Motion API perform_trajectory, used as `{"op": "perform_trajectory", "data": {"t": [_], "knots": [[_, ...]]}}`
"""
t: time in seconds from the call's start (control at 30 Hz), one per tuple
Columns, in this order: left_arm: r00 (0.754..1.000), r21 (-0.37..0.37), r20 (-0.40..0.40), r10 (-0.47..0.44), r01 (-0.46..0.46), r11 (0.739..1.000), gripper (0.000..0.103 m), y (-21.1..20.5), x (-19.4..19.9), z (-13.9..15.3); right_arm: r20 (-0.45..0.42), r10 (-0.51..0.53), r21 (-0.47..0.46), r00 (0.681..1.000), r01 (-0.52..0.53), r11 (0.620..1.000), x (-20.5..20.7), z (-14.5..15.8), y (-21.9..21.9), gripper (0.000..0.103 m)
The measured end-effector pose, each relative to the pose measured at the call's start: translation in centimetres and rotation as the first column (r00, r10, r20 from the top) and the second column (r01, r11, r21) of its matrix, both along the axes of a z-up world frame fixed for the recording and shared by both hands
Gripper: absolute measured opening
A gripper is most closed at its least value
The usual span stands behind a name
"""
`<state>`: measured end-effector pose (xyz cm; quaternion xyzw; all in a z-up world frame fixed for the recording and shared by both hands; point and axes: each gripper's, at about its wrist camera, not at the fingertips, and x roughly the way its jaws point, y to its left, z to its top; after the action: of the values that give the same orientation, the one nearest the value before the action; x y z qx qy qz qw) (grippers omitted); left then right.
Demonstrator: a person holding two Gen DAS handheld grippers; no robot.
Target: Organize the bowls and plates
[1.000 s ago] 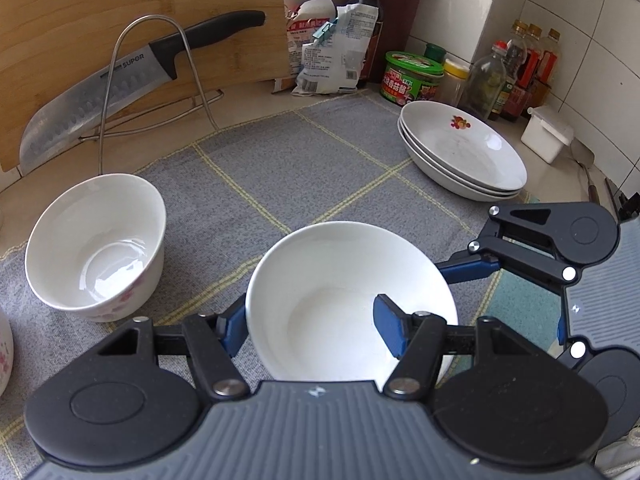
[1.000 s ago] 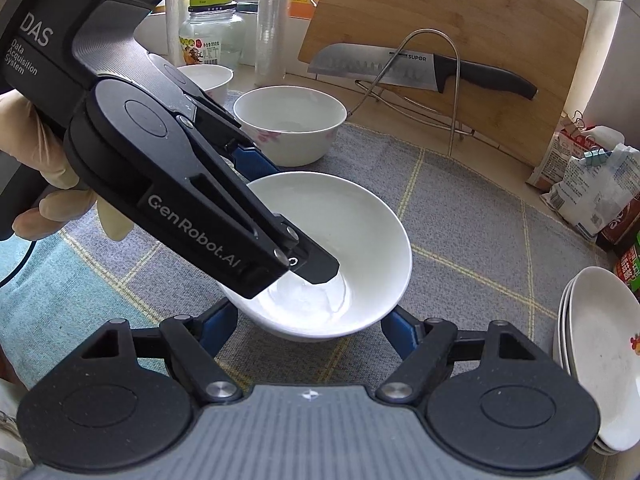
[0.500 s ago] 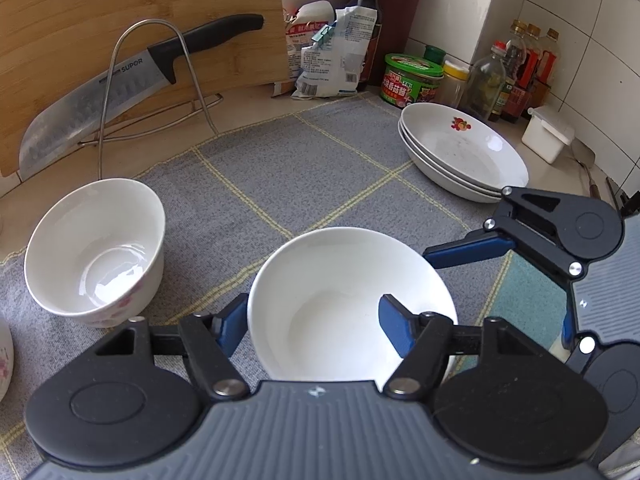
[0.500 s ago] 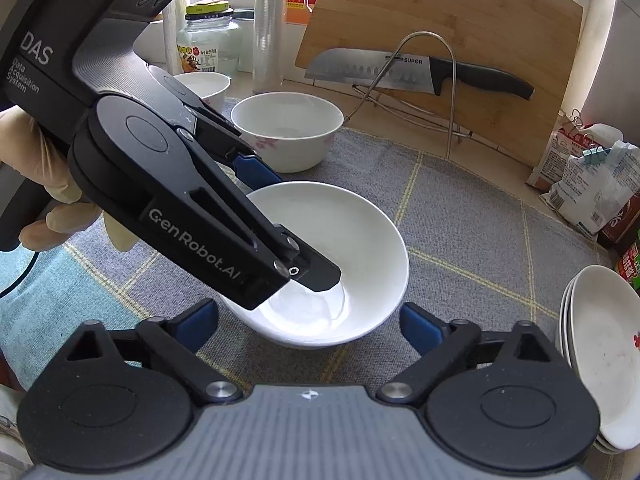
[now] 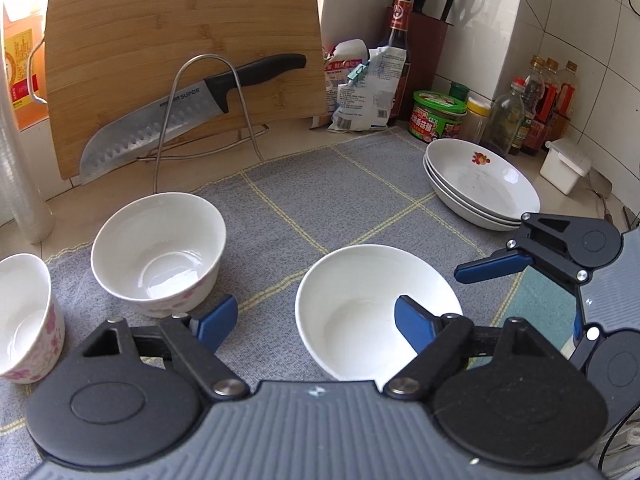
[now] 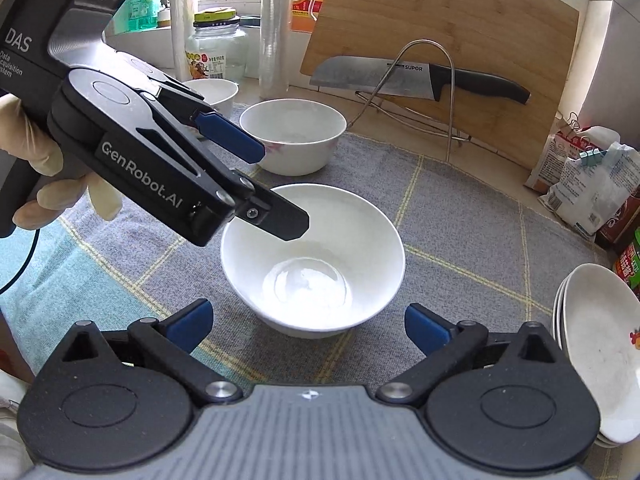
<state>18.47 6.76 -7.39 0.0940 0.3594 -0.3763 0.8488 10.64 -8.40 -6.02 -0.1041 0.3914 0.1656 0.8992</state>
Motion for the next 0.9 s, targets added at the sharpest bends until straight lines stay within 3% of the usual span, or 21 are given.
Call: {"op": "perform_trajectory", "data": {"t": [0.37, 0.6, 0.9], "knots": [[0.986, -0.005, 0.065, 0.154, -0.154, 0.988, 0.093, 3.7, -0.2, 0.6, 0.066, 0.046, -0.032, 0.997, -0.044, 0.999, 1.0, 2.6, 0.7, 0.103], [0.958, 0.014, 0.131, 0.256, -0.260, 0.966, 0.098, 5.1, 0.0, -0.3, 0.048, 0.050, -0.011, 0.998, -0.049, 0.999, 2.9, 2.9, 1.0, 0.103], [0.932, 0.021, 0.195, 0.305, -0.315, 0.949, 0.098, 4.9, 1.1, -1.5, 0.019, 0.084, 0.009, 0.996, -0.084, 0.996, 6.1, 3.2, 2.0, 0.103]]}}
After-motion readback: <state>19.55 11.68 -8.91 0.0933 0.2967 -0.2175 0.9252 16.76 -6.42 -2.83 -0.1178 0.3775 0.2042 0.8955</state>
